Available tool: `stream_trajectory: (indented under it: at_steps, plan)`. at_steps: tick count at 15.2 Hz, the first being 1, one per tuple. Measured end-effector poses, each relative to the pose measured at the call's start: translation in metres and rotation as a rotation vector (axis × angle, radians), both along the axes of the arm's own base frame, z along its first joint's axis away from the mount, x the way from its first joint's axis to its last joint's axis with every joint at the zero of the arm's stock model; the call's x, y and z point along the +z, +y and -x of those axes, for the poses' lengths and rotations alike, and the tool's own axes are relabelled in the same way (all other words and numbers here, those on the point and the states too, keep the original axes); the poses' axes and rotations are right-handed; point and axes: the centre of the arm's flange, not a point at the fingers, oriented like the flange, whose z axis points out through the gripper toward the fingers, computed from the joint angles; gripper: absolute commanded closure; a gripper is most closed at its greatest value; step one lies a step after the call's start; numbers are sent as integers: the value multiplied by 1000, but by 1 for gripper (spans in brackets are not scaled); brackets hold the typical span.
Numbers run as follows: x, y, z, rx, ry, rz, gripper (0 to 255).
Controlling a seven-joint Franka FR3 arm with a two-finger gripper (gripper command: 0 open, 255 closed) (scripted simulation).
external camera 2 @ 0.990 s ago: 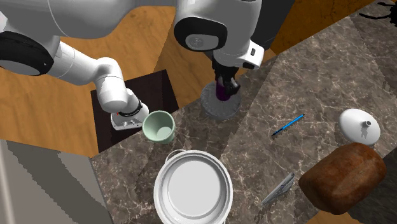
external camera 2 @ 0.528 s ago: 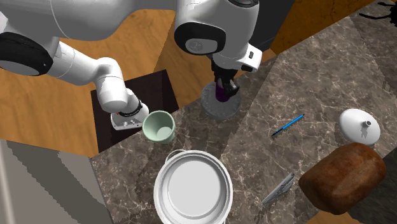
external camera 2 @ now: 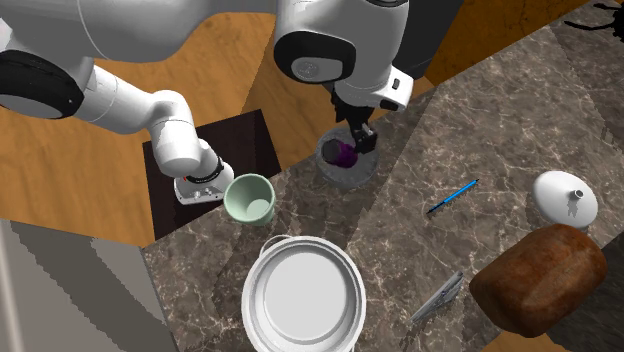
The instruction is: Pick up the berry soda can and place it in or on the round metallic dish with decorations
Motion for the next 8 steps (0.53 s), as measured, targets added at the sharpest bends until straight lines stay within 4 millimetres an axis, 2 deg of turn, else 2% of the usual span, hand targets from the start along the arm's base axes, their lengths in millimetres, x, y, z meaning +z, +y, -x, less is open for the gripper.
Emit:
stream_trajectory:
  at_steps: [3, 8]
  plan:
    - [35, 1, 1, 0, -1, 0, 0]
    - [45, 0, 2, 0, 0, 0, 0]
